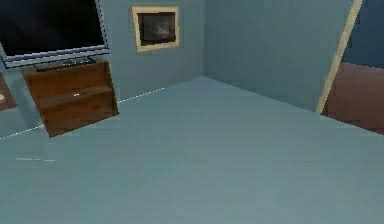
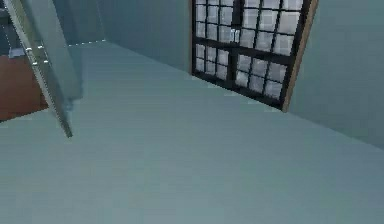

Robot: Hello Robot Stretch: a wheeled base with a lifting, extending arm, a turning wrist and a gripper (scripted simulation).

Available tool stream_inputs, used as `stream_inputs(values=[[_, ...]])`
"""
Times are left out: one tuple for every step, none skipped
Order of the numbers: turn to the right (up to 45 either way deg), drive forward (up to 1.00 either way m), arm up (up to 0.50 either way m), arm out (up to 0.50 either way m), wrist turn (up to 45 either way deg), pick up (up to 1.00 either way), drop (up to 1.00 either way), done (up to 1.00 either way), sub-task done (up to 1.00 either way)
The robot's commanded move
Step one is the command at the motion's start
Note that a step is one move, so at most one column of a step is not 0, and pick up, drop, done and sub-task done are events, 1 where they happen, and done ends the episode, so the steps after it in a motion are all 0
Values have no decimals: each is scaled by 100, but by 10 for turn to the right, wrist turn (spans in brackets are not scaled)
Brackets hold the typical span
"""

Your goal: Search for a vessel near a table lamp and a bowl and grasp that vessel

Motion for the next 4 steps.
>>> stream_inputs(values=[[-390, 0, 0, 0, 0, 0, 0, 0, 0], [0, 50, 0, 0, 0, 0, 0, 0, 0], [-360, 0, 0, 0, 0, 0, 0, 0, 0], [0, 40, 0, 0, 0, 0, 0, 0, 0]])
